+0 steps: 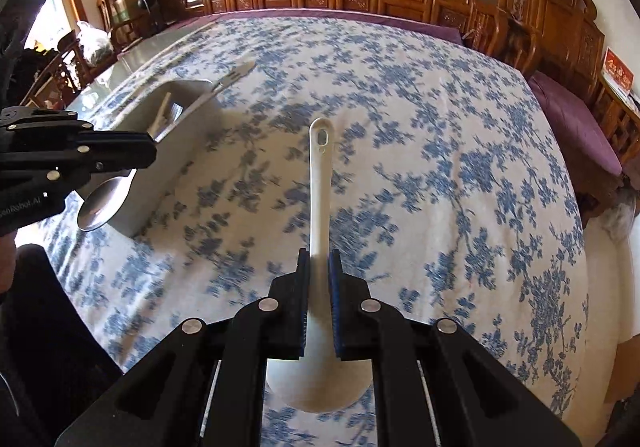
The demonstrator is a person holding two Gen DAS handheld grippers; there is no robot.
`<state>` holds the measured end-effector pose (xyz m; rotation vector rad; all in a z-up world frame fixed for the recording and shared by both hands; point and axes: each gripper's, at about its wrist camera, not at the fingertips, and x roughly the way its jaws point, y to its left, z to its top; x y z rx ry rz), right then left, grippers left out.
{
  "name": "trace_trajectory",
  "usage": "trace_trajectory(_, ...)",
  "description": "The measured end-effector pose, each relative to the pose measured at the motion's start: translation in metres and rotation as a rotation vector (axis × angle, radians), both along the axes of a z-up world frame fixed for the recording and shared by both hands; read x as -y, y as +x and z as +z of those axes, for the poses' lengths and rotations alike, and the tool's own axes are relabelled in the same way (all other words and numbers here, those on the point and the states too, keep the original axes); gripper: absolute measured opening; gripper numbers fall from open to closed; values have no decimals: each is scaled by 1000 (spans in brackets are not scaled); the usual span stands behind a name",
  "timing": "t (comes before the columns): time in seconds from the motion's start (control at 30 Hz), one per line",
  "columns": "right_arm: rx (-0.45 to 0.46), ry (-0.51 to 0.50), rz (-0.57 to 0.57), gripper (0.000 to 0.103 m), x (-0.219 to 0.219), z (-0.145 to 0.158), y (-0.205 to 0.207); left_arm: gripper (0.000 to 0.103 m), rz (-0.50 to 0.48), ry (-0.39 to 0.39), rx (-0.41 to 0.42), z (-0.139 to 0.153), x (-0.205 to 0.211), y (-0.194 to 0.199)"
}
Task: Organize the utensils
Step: 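Carry the smiley metal spoon into the tray with the left gripper and release it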
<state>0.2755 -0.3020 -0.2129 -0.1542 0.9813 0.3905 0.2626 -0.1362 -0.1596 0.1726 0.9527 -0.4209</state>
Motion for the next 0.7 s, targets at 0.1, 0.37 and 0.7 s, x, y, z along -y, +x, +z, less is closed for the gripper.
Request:
trace_trajectory(0.1, 14, 12, 13, 11, -15, 8, -1, 5, 25, -8, 14, 8, -18, -3)
trace_trajectory(0.37, 36, 28, 57, 11, -53, 19, -1, 5, 95, -16, 30, 13, -66, -3)
trace_trajectory(0.7, 31, 37, 77, 11, -69, 19, -5, 5, 185, -45, 14, 2, -122, 11)
